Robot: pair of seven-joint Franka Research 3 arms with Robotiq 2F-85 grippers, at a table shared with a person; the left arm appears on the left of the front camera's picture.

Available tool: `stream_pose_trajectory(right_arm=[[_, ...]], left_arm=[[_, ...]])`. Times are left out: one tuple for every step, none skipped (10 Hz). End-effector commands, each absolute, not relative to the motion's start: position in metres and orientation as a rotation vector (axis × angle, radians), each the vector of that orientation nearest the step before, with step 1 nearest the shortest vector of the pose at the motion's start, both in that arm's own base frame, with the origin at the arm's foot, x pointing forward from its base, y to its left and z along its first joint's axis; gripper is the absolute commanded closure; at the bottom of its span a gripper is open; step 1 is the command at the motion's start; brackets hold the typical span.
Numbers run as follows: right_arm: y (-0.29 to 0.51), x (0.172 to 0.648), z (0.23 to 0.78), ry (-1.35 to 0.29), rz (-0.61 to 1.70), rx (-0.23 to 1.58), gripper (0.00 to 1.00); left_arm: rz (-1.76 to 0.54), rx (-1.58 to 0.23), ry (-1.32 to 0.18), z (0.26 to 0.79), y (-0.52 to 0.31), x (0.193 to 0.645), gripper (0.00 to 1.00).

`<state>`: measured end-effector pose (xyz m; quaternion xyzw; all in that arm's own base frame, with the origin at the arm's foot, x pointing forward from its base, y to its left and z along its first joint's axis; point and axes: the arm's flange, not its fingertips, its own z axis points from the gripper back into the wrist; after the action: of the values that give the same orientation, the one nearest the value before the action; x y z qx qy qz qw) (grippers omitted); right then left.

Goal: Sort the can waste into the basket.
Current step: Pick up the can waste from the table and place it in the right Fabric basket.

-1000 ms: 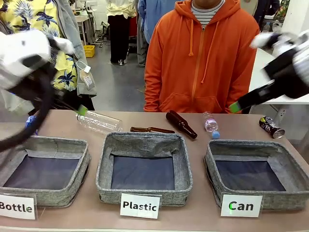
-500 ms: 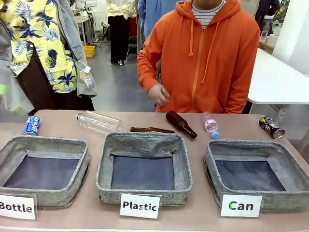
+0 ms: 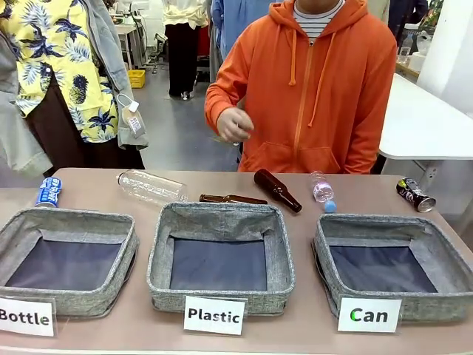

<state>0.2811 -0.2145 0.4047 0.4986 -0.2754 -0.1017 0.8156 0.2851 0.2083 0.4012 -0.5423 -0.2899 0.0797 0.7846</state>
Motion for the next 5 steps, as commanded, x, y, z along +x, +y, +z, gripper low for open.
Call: stream_pose_trajectory(right_arm=[[-0.207,0.292,0.417,-0.647,-0.197,1.035,0.0],[-0.215,0.281,0.405,-0.587,-0.217,1.063,0.0],[-0.215,0.281,0.405,-0.587,-0.217,1.063,0.0],[-0.215,0.281,0.405,-0.587,-0.217,1.063,0.0],[-0.215,0.281,0.405,-0.587,-0.217,1.063,0.0]], left_arm=[[0.193,-1.146,-0.633,0.397,0.161,0.287,0.0],[0.172,-1.17,-0.625,0.401,0.208,0.285,0.0],[0.172,-1.17,-0.625,0.401,0.208,0.285,0.0],[0.172,-1.17,-0.625,0.401,0.208,0.285,0.0],[0.172,-1.17,-0.625,0.401,0.208,0.285,0.0]])
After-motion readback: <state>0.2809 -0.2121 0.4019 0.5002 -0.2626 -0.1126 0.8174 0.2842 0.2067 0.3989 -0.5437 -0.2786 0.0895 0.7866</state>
